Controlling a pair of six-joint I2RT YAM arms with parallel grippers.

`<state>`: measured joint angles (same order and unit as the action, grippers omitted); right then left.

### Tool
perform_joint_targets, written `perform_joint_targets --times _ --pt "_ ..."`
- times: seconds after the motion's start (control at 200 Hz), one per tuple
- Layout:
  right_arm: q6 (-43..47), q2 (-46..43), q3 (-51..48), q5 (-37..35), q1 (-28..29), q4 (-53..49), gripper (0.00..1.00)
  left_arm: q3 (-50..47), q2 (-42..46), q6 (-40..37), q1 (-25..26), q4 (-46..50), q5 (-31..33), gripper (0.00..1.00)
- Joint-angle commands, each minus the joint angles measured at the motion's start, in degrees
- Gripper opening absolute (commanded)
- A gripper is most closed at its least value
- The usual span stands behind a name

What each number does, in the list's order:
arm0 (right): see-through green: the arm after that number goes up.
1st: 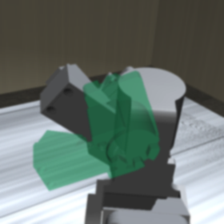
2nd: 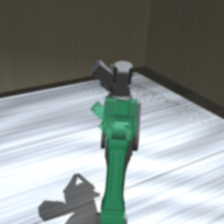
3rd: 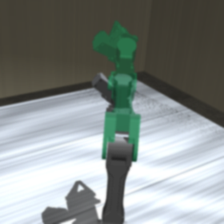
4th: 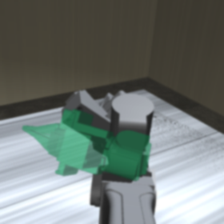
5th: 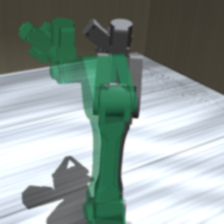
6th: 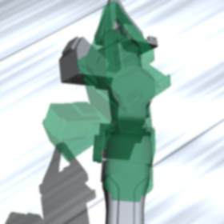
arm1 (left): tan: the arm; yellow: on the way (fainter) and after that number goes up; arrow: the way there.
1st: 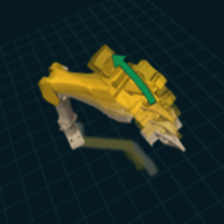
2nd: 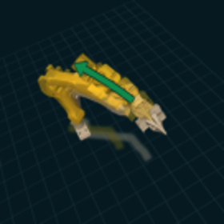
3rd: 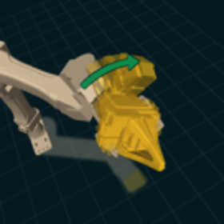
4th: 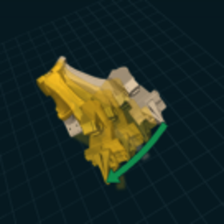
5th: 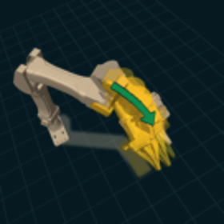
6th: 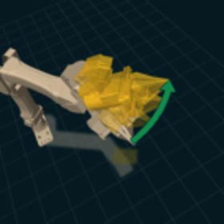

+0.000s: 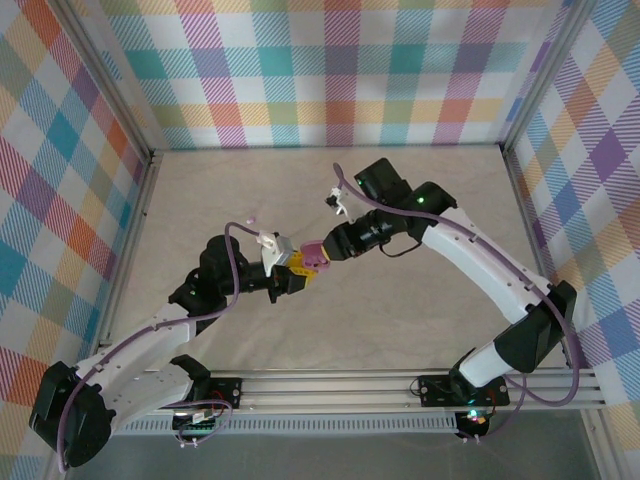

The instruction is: Insert wireless bluetooth earbuds into charging case

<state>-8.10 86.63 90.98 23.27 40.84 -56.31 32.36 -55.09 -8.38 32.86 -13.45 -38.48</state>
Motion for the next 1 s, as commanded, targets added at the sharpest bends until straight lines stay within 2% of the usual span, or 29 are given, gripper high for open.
perform_joint_targets --times 0.0,0.22,0.415,0.69,0.995 --pt "0.5 -1.5 2.7 -1.8 -0.2 -3.0 0.36 -0.4 1.5 0.5 -0.3 -1.7 0.6 0.0" --pt "-3.8 -6.8 -0.1 -11.7 -1.7 3.3 0.44 -2.7 6.0 0.8 -0.4 -1.2 7.4 0.0" --pt "-10.6 -2.1 -2.5 -14.5 -7.2 12.2 0.45 -2.9 11.1 1.0 -0.4 4.4 13.5 0.0" --pt "-12.5 20.6 9.2 -16.8 -5.3 20.2 0.42 -3.1 19.4 1.3 -0.4 12.8 20.1 0.0" --pt "-21.9 48.3 36.4 -18.3 0.5 20.0 0.43 -3.1 26.4 1.9 -0.3 19.5 23.2 0.0"
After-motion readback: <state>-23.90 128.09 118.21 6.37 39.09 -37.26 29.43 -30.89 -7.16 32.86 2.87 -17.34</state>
